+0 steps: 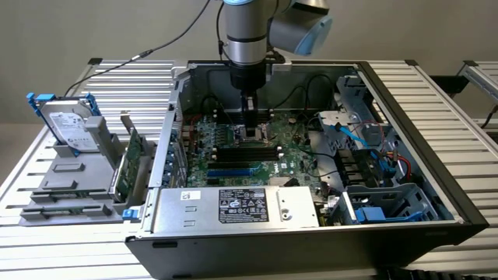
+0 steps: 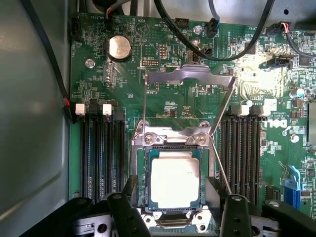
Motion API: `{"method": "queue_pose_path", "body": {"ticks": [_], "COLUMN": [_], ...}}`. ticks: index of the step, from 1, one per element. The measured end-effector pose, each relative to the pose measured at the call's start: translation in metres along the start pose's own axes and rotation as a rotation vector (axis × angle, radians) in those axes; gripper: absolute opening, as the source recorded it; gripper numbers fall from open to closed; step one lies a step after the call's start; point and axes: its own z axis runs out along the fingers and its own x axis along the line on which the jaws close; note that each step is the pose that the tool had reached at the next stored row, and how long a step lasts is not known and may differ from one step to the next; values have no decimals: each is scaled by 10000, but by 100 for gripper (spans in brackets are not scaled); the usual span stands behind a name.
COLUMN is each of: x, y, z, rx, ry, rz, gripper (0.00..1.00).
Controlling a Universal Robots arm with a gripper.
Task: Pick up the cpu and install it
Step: 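Place the cpu into insertion slot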
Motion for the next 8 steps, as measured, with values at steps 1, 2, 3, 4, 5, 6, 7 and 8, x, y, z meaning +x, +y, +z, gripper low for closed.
{"method": "queue_pose_path", "body": {"ticks": [1,2,3,4,5,6,7,8], "x": [0,0,0,0,0,0,0,-1], "y": [0,0,0,1,1,1,2,3], "z": [-4,-7,-11,-14,-20,-27,-38,-51], "rx": [1,0,1,1,0,1,1,1], "ry": [1,1,2,2,3,2,3,3], "rz": [0,0,0,0,1,0,0,0], "gripper": [59,53,53,47,42,42,36,30]}}
